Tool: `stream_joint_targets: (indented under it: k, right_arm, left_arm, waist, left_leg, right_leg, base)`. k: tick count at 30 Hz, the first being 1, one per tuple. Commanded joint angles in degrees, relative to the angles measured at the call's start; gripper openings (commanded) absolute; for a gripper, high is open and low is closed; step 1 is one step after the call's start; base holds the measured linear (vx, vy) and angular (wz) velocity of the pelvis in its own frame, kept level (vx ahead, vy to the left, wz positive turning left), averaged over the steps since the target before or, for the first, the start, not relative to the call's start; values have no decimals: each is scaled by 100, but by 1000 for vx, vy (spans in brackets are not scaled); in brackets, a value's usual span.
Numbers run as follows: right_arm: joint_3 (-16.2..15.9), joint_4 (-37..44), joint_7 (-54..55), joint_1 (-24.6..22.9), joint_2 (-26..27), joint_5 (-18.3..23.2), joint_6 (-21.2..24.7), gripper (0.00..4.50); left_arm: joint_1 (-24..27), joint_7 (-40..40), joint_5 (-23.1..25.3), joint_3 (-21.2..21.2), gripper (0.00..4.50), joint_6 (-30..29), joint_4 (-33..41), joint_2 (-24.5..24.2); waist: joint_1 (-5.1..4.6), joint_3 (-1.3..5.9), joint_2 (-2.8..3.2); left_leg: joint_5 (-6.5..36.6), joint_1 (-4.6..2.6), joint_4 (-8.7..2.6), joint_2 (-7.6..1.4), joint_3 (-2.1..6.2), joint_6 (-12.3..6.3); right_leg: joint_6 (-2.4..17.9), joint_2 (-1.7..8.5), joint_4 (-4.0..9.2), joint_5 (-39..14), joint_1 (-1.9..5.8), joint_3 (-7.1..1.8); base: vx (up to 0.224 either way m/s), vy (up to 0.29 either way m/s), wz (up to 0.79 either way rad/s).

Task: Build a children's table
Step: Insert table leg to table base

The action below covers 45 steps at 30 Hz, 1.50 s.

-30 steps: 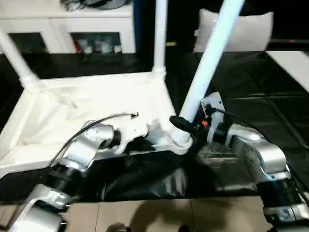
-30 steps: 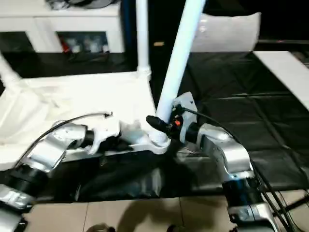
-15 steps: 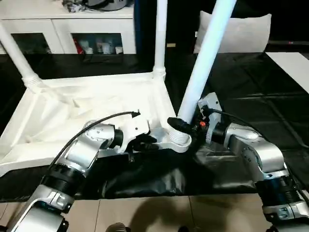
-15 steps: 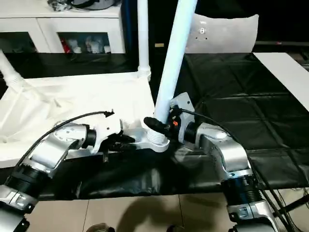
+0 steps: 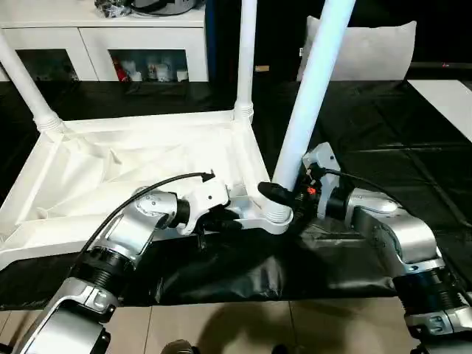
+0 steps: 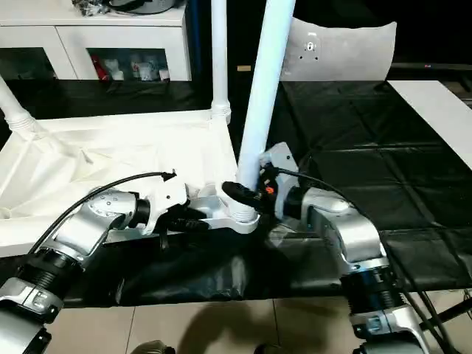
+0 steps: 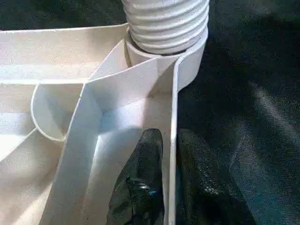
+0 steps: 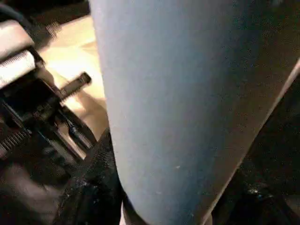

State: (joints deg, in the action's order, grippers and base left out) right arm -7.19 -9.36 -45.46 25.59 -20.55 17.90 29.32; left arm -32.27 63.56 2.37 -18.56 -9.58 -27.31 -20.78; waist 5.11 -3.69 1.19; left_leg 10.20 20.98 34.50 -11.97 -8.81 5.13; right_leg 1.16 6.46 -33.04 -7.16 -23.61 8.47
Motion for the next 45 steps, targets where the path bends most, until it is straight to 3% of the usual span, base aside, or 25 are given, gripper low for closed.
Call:
stream_joint_targets:
  k: [1,6,11,26,33,41,45]
  right_arm:
    - [-2,-30,-31,155,-60,-15,18,190]
    - [-17,-164,-81,221,-72,-75,40,190]
    - [-51,-385,-124,296,-34,-116,-30,190]
    - [-153,-795,-417,356,-76,-197,-67,190]
    - [-149,-584,-694,364,-178,-74,14,190]
    - [-130,-836,-629,359,-63,-147,-139,190]
    - [87,-1042,-446,251,82,-39,-201,190]
  left_arm:
    - [-93,93,-17,-31,30,28,-84,-12]
    - [-86,199,-52,-67,0,35,-125,-18]
    - [-56,376,-120,-86,0,141,-51,-21]
    - [-107,362,-77,-61,0,297,-144,-9]
    - [-144,333,-40,-58,0,334,-227,-30]
    - [-182,288,-27,-44,0,372,-271,-9]
    - [-179,189,-44,12,0,384,-290,29]
  waist:
    - [5,468,-85]
    - [5,473,-82]
    - [8,483,-98]
    - [-1,473,-81]
    - [23,492,-78]
    - [19,480,-83]
    - [8,465,-74]
  left_leg:
    - [1443,-30,-404,-60,-35,-166]
    - [1412,-26,-407,-66,-32,-174]
    - [1297,-16,-408,-76,-39,-194]
    - [1425,-37,-414,-82,-35,-161]
    - [1298,-21,-411,-88,-40,-192]
    - [1394,-31,-408,-76,-41,-170]
    - [1570,-52,-407,-72,-35,-143]
  right_leg:
    - [398,253,476,-2793,342,-258]
    - [393,258,473,-2757,348,-261]
    - [543,256,424,-2507,356,-283]
    - [513,257,445,-2683,350,-276]
    - [638,252,399,-2361,369,-294]
    - [568,254,436,-2603,362,-275]
    - [494,266,486,-2864,347,-254]
  base:
    - [0,0,0]
    - [0,0,0]
    - [0,0,0]
    - [0,0,0]
    - [0,0,0]
    - [0,0,0]
    - [0,0,0]
